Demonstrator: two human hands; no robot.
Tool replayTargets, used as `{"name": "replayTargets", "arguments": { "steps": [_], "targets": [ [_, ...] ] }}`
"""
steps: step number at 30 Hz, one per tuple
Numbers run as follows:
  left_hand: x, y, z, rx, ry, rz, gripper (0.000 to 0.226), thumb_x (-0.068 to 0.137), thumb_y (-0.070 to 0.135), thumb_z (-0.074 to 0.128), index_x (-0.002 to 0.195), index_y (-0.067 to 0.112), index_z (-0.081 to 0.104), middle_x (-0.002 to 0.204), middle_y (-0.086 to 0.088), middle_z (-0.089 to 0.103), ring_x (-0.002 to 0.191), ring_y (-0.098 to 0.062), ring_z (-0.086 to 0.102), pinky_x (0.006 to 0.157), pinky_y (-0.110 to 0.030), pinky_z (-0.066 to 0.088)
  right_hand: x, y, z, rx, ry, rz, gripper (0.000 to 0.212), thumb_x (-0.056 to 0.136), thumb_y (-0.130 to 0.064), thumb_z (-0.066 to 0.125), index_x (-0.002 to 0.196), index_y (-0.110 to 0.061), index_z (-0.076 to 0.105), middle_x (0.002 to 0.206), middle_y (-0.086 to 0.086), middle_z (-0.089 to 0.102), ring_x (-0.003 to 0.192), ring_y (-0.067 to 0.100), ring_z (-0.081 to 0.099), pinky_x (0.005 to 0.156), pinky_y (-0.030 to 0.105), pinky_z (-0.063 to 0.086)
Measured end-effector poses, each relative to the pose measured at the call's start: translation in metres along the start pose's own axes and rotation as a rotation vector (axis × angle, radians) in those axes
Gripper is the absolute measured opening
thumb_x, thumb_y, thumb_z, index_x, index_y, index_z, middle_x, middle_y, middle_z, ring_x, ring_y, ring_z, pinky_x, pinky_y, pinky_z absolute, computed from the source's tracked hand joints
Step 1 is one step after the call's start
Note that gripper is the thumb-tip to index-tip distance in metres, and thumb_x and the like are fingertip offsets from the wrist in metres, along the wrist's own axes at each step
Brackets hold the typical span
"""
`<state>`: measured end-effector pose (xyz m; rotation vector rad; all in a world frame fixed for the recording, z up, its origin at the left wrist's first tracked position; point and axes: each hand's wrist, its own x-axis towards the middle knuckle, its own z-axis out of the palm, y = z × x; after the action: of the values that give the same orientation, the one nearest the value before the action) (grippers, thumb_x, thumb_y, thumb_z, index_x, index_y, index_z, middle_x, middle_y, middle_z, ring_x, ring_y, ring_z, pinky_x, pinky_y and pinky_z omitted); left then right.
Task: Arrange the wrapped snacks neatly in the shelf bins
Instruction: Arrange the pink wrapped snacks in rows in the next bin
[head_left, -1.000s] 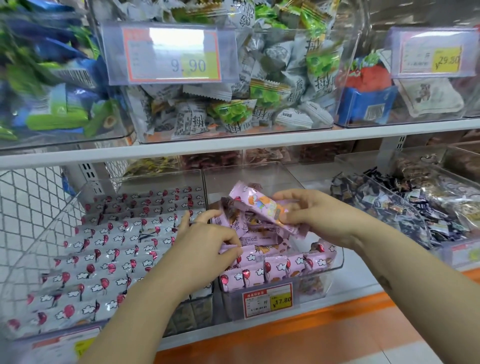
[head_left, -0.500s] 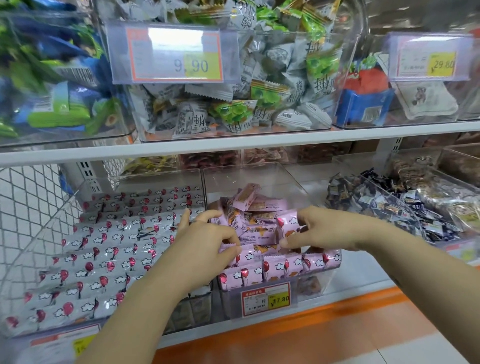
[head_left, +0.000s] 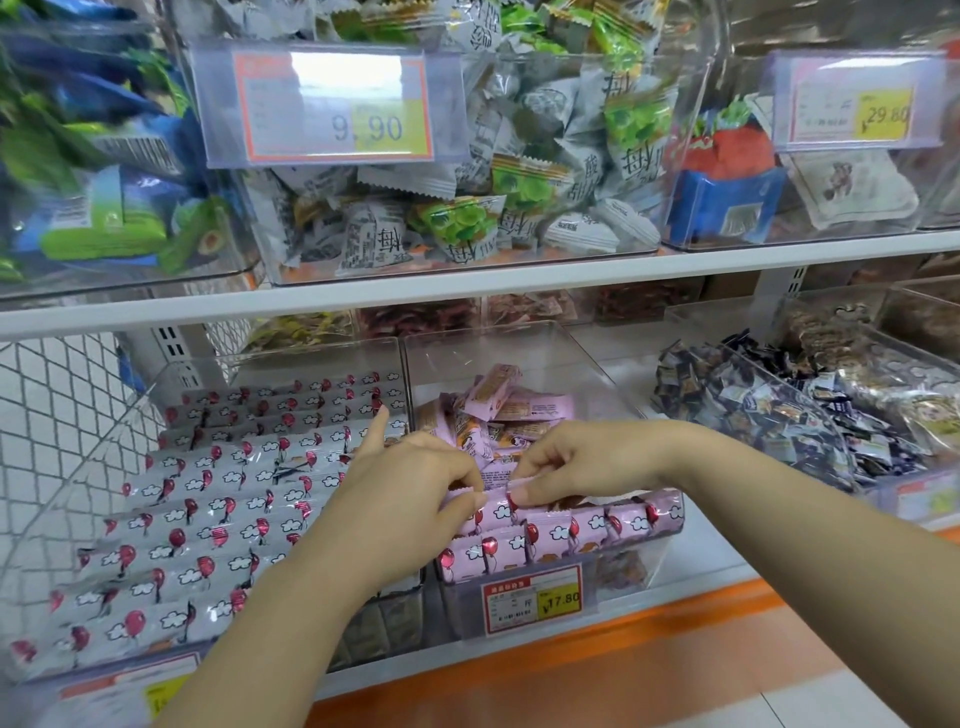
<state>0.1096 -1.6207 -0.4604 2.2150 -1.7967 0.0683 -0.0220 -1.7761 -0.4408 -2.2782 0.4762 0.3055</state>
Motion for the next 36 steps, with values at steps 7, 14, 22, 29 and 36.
{"name": "replayTargets", "arguments": {
  "steps": [7, 14, 22, 29, 36],
  "targets": [
    [0.005, 0.021, 0.002, -0.161, -0.004, -0.007, 0.028, 0.092, 0.050, 0.045, 0.116, 0.045, 0.057, 0.102, 0.029, 0.064, 0.100, 0.009, 0.055, 0.115, -0.039, -0.013, 0.011, 0.003, -0.004, 0.477, -0.078, 0.183, 0.047, 0.095, -0.051, 0.033, 0.102, -0.012, 0.058, 0.078, 0.003, 0.049, 0.066, 0.014, 0.048, 0.074, 0.029, 0.037],
    [0.007, 0.025, 0.006, -0.101, 0.053, -0.043, 0.023, 0.092, 0.049, 0.044, 0.100, 0.043, 0.064, 0.067, 0.031, 0.053, 0.073, 0.012, 0.051, 0.116, -0.036, -0.012, 0.003, 0.008, -0.028, 0.165, 0.175, 0.079, 0.029, 0.097, -0.023, 0.047, 0.118, -0.009, 0.061, 0.105, 0.003, 0.067, 0.091, 0.017, 0.064, 0.089, 0.031, 0.049],
    [0.007, 0.021, 0.007, -0.122, 0.037, -0.045, 0.024, 0.092, 0.047, 0.042, 0.101, 0.044, 0.064, 0.064, 0.035, 0.047, 0.066, 0.017, 0.045, 0.115, -0.034, -0.013, 0.042, 0.025, -0.025, -0.600, 0.078, 0.092, 0.023, 0.082, -0.034, 0.068, 0.075, -0.013, 0.061, 0.068, -0.003, 0.055, 0.064, 0.017, 0.049, 0.061, 0.029, 0.039],
    [0.008, 0.020, 0.007, -0.125, 0.028, -0.047, 0.023, 0.092, 0.047, 0.043, 0.097, 0.043, 0.065, 0.059, 0.033, 0.049, 0.065, 0.015, 0.048, 0.117, -0.037, -0.011, 0.058, 0.031, -0.016, -0.673, 0.173, 0.136, 0.027, 0.081, -0.035, 0.069, 0.077, -0.011, 0.060, 0.071, 0.000, 0.053, 0.073, 0.023, 0.052, 0.055, 0.026, 0.034],
    [0.009, 0.019, 0.008, -0.111, 0.026, -0.037, 0.023, 0.092, 0.048, 0.043, 0.099, 0.043, 0.065, 0.062, 0.037, 0.046, 0.068, 0.016, 0.046, 0.116, -0.038, -0.011, 0.067, 0.034, -0.013, -0.599, 0.151, 0.192, 0.035, 0.076, -0.032, 0.075, 0.096, -0.004, 0.069, 0.093, 0.006, 0.070, 0.087, 0.023, 0.066, 0.067, 0.029, 0.049]
  ]
}}
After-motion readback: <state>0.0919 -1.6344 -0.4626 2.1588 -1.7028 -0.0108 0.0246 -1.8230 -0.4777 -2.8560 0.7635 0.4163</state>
